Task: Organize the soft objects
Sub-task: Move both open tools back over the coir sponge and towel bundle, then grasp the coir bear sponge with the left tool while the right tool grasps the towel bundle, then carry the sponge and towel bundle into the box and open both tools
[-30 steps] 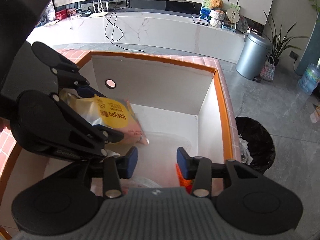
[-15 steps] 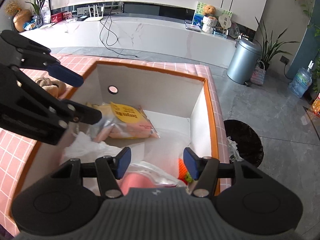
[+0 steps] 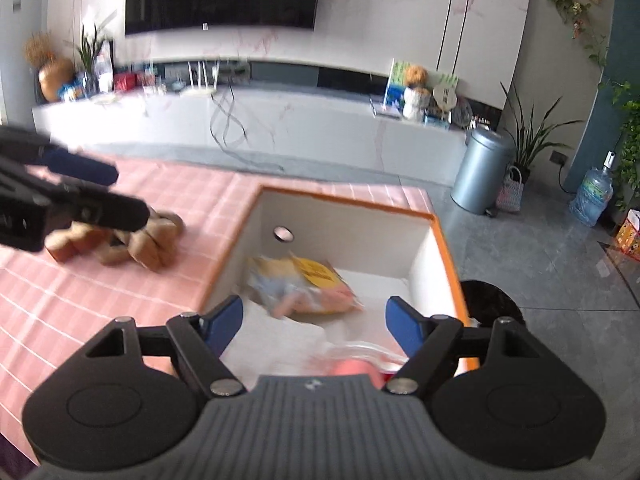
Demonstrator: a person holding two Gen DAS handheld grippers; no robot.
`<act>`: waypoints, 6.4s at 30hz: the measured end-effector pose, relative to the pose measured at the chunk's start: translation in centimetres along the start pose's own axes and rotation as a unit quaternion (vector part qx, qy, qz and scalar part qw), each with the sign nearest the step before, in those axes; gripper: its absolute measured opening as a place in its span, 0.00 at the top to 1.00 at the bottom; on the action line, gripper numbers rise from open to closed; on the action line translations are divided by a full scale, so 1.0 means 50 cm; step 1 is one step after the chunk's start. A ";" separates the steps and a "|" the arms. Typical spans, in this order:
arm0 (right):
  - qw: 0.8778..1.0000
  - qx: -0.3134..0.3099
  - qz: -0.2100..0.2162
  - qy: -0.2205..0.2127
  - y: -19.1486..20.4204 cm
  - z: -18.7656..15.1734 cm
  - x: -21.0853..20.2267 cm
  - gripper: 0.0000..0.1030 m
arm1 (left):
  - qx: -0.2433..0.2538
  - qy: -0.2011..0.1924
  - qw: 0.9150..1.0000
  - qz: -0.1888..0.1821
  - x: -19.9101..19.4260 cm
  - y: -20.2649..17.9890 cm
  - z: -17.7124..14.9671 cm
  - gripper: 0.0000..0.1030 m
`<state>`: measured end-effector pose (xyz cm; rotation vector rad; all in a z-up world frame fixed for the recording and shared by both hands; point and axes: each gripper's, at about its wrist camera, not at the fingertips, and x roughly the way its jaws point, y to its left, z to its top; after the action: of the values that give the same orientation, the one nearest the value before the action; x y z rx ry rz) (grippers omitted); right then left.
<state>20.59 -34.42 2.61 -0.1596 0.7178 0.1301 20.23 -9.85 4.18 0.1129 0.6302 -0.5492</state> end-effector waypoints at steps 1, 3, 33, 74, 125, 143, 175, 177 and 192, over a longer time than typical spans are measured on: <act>1.000 0.006 0.003 -0.009 0.011 -0.001 -0.011 0.25 | -0.011 -0.006 1.000 0.011 -0.011 0.007 -0.009 0.25; 0.999 0.020 0.012 -0.026 0.034 -0.003 -0.030 0.25 | -0.037 -0.021 0.999 0.022 -0.031 0.024 -0.028 0.26; 0.996 0.060 0.057 -0.034 0.350 -0.135 0.011 0.21 | -0.174 -0.063 0.974 0.128 -0.108 0.245 -0.299 0.26; 0.998 0.023 0.059 -0.007 0.465 0.021 0.325 0.82 | -0.189 0.026 0.971 0.145 0.032 0.440 -0.278 0.18; 0.990 -0.039 0.137 0.020 0.357 -0.197 -0.012 0.22 | 0.037 0.110 0.992 0.044 -0.144 0.181 -0.377 0.11; 0.989 -0.020 0.137 0.055 0.371 -0.217 0.066 0.38 | 0.010 0.162 0.986 0.042 -0.059 0.205 -0.383 0.15; 0.994 0.007 0.101 -0.035 0.374 -0.229 -0.053 0.59 | -0.114 0.025 0.984 0.138 -0.194 0.117 -0.335 0.17; 0.994 0.004 0.096 -0.050 0.369 -0.223 -0.071 0.59 | -0.113 0.017 0.984 0.139 -0.204 0.108 -0.319 0.17; 0.985 0.073 0.049 -0.146 0.234 -0.158 -0.199 0.59 | -0.074 -0.040 0.992 0.089 -0.195 0.026 -0.164 0.17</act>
<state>6.05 -25.08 2.14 0.0363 0.4403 0.1893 10.03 -2.16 3.20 0.0063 0.5738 -0.3320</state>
